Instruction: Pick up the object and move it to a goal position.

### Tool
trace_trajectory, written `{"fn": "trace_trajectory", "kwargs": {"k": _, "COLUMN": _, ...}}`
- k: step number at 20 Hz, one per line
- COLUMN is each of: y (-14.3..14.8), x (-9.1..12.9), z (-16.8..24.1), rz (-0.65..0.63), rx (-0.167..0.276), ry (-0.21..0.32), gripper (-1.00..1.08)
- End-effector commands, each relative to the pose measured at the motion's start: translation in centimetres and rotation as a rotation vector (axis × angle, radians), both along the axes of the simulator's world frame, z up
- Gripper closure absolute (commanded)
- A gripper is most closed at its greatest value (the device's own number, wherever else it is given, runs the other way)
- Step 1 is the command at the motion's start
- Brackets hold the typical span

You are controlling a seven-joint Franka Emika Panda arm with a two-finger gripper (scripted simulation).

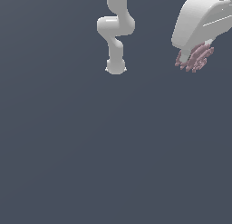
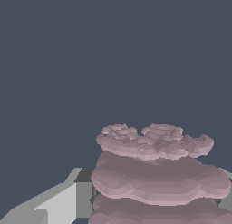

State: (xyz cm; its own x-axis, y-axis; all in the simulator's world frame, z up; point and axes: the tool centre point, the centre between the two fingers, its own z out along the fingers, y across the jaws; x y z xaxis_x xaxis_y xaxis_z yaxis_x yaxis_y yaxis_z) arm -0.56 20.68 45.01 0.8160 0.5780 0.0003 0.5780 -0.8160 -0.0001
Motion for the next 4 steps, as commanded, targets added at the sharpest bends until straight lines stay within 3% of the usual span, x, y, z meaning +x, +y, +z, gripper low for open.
{"fn": "trace_trajectory", "kwargs": {"k": 1, "y": 0.14, "x": 0.07, "z": 0.24, "rz": 0.0, "rx": 0.0, "ry": 0.0, "gripper": 1.08}}
{"fn": "trace_trajectory", "kwargs": {"k": 4, "y": 0.15, "x": 0.11, "z": 0.27, "rz": 0.0, "rx": 0.0, "ry": 0.0, "gripper": 1.08}}
